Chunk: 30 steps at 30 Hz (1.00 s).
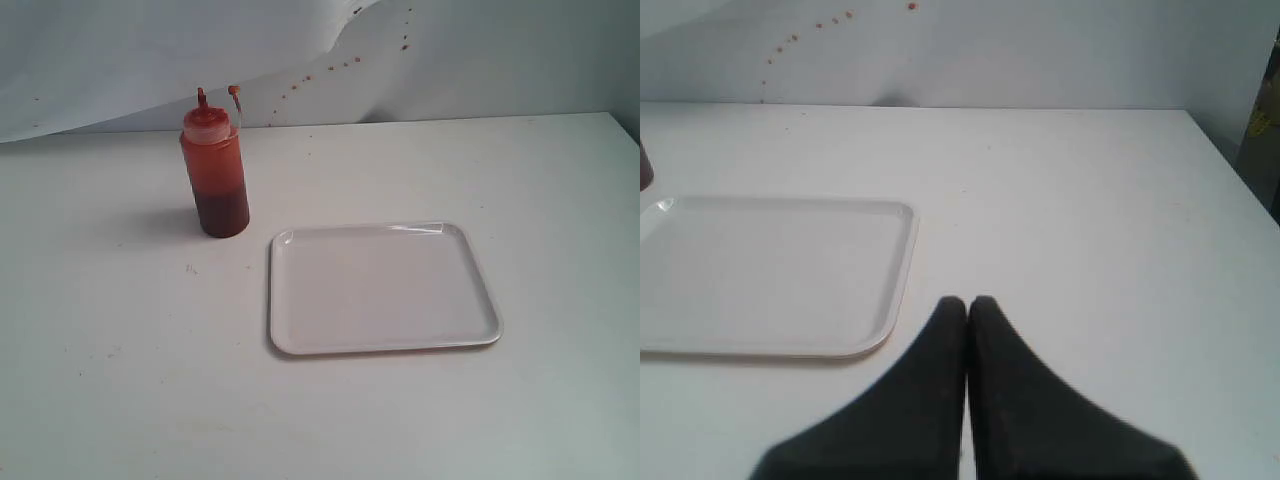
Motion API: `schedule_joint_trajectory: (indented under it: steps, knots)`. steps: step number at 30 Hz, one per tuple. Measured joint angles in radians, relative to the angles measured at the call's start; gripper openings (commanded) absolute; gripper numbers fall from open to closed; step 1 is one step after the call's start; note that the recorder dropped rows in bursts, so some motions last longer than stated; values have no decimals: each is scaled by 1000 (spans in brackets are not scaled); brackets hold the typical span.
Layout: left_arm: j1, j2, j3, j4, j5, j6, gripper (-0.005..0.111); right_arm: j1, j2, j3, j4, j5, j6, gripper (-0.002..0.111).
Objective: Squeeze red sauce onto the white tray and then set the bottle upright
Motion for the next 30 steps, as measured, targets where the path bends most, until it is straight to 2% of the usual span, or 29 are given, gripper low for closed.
schedule_joint_trajectory:
  steps: [14,22,28,30]
  knots:
    - [0,0,0,0,0,0,0,0,0,0,0,0,0,0]
    - [0,0,0,167,-34,16,0,0,0,0,0,0,0,0]
    - [0,0,0,182,-38,18,0,0,0,0,0,0,0,0]
    - [0,0,0,142,-41,20,0,0,0,0,0,0,0,0]
